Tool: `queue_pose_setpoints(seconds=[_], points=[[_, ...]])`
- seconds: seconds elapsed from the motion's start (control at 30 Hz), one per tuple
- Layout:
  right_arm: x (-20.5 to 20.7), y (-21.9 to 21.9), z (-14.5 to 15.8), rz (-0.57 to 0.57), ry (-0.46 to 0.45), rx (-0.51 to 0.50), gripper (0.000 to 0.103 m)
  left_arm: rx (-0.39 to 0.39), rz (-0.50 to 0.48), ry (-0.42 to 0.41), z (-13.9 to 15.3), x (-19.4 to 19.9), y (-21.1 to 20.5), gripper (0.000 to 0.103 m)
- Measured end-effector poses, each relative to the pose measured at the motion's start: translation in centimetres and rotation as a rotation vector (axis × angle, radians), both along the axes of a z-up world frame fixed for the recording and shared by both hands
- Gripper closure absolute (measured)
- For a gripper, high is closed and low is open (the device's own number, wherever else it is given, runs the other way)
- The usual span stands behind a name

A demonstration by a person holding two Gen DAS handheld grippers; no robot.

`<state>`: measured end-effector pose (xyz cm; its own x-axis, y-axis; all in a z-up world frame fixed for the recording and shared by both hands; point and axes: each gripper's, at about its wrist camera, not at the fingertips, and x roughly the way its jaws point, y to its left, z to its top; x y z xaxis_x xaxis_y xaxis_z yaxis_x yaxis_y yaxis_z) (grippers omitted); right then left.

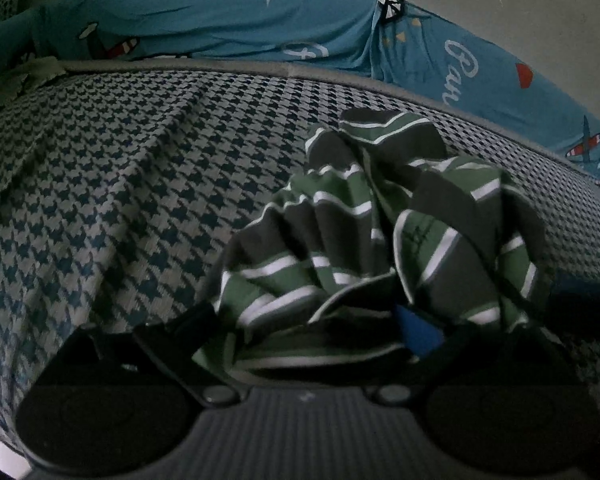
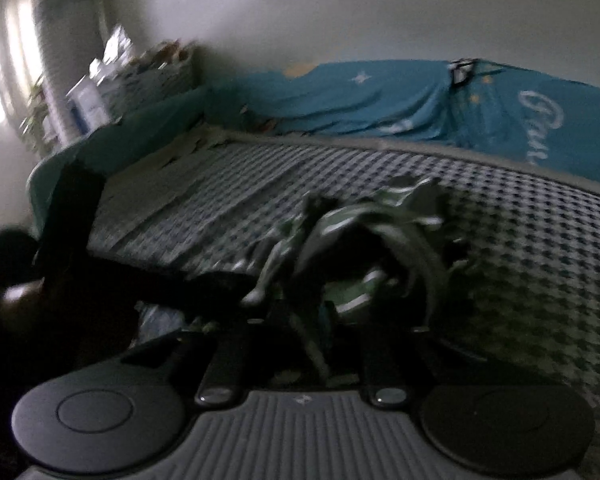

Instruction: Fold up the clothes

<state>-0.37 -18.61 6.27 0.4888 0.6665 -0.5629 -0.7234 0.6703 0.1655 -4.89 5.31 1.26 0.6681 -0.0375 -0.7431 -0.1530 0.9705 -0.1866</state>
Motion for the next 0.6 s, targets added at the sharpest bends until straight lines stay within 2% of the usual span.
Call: queue_pose_setpoints(seconds=[0.07,0.2,0.3,0.43,0.6], points=[[0.9,-0.3,0.1,-0.050,0.007,0.016,0.066,-0.005,0.001,0.004,0.0,-0.2,0.1,0.005],[3.6,-0.4,0.1,-0.143,0.029,0.034,0.058,-0.033,0.006,0.005,0.2,-0.3,0.5,0.005],[5.7,-0.6,0.0,-0.178,0.048,0.062,0.046,-0.053,0.016,-0.015,0.5,-0.4,1.0,0.005],[8.0,-0.4,-0.8,-0.176,0.129,0.103,0.040,-0.072,0.023,-0.040,0.9,-0.2,1.2,0.005],[9.6,1.3,-2.4,-0.156,0.150,0.038,0.037,-0.087,0.022,-0.040,0.8,0.4,1.1,0.005]])
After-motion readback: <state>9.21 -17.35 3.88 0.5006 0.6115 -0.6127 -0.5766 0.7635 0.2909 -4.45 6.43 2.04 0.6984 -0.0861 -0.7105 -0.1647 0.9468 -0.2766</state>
